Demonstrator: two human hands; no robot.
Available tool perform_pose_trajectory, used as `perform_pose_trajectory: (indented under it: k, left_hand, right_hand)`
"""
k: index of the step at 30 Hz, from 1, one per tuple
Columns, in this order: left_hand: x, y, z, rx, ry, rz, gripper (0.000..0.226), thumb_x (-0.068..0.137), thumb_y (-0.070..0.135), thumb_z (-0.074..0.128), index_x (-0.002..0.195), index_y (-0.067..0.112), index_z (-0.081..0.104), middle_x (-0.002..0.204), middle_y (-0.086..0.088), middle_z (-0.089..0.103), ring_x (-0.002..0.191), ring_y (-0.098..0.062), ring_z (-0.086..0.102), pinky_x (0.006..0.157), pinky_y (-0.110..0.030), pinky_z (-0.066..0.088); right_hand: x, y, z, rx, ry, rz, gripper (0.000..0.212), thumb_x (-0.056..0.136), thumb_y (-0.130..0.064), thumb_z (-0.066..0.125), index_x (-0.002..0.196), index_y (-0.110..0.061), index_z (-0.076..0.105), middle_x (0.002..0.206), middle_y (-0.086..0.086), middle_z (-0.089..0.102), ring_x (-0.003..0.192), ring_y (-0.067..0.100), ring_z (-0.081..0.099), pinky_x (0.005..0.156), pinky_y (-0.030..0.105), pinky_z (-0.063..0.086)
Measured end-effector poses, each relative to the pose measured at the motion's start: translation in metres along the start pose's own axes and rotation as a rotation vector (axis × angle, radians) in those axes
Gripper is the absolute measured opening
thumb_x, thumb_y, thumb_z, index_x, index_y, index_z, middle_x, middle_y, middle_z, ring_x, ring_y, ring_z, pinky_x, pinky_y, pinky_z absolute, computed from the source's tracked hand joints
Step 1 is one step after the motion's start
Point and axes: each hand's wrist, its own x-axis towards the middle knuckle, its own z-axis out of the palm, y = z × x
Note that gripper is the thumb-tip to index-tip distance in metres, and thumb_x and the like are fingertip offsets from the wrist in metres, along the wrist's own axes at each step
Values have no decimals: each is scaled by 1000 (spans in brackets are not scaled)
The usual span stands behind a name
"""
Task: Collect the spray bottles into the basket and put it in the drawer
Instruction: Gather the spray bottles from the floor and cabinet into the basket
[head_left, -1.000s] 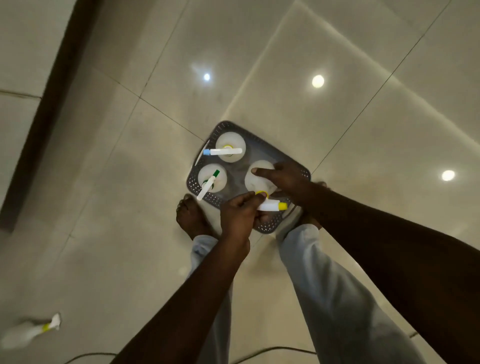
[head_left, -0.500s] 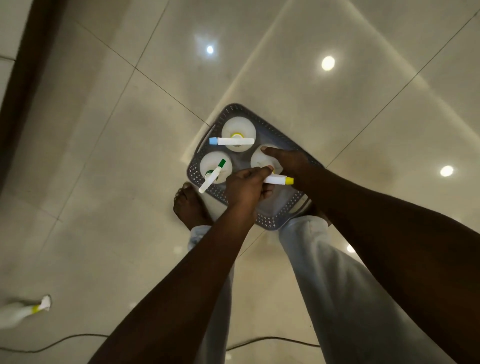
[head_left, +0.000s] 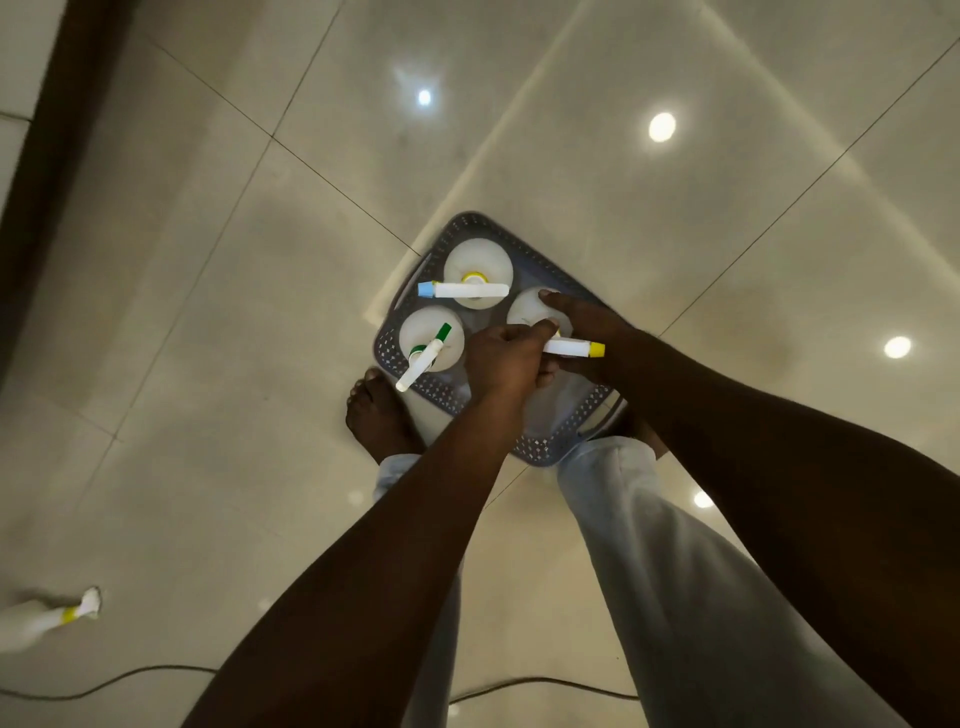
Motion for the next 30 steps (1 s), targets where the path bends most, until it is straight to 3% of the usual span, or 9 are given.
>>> perform_pose_trajectory:
  k: [4, 10, 16, 18, 20, 21, 23, 25, 30]
  left_hand:
    - [-8, 5, -3, 56, 16, -18, 22, 94, 33, 77, 92, 11, 71, 86, -17, 79, 62, -22, 73, 60, -33, 64]
    - [-45, 10, -28, 71, 27, 31, 28, 93, 42, 68, 77, 19, 69, 76, -19, 76, 66, -31, 70, 76, -50, 63]
    - [-91, 11, -73, 180, 24, 84, 42, 80, 44, 59, 96, 10, 76, 110, -27, 77, 110, -52, 71, 102, -67, 54]
    - [-111, 17, -95, 182, 59, 87, 36, 82, 42, 59, 93, 14, 77, 106, -23, 79, 103, -44, 74, 108, -46, 56]
    - [-127, 24, -119, 242, 107, 95, 31, 88, 42, 56, 92, 20, 78, 97, -10, 82, 82, -12, 68, 95, 8, 33]
    - [-131, 25, -131, 266, 161, 120, 31, 92, 42, 55, 97, 23, 79, 100, -6, 82, 83, -9, 66, 91, 11, 24]
    - [-148, 32, -158, 290, 148, 127, 29, 90, 42, 56, 103, 28, 77, 111, -4, 80, 104, -22, 72, 114, -15, 39]
    - [-168, 39, -186, 294, 129, 181, 28, 82, 42, 55, 97, 31, 75, 112, -1, 79, 111, -29, 73, 107, -46, 55]
    - [-226, 64, -246, 211, 156, 322, 18, 95, 30, 60, 103, 23, 73, 98, 12, 72, 105, -22, 70, 81, -24, 54]
  right_hand:
    - [-5, 5, -14, 13, 17, 4, 56, 104, -39, 65, 153, -14, 54, 151, 20, 60, 139, 39, 60, 115, 55, 50]
    - [-60, 15, -26, 27, 127, -39, 20, 104, -35, 65, 95, -17, 64, 99, 9, 64, 90, 25, 64, 77, 41, 55]
    - [-130, 39, -14, -38, 230, -218, 12, 106, -22, 60, 98, -18, 69, 100, 8, 67, 84, 19, 63, 75, 35, 53]
    - [-151, 48, -6, -172, 282, -341, 10, 103, -26, 64, 98, -23, 71, 108, 11, 71, 92, 25, 69, 83, 44, 59]
    - [-174, 58, 3, -371, 347, -444, 15, 95, -40, 66, 101, -28, 73, 109, 8, 77, 103, 35, 74, 97, 58, 60]
    - [-184, 62, 7, -462, 396, -483, 25, 88, -49, 65, 104, -31, 74, 107, 5, 78, 106, 37, 73, 100, 60, 59]
    - [-209, 71, 21, -592, 495, -533, 44, 78, -62, 58, 112, -38, 74, 102, -1, 77, 107, 34, 72, 102, 58, 55]
    - [-233, 81, 42, -635, 508, -553, 46, 78, -66, 54, 114, -44, 72, 107, -4, 77, 112, 30, 70, 107, 56, 52]
    - [-308, 99, 106, -513, 433, -694, 25, 100, -30, 67, 122, -24, 76, 122, 7, 76, 118, 30, 70, 110, 58, 53]
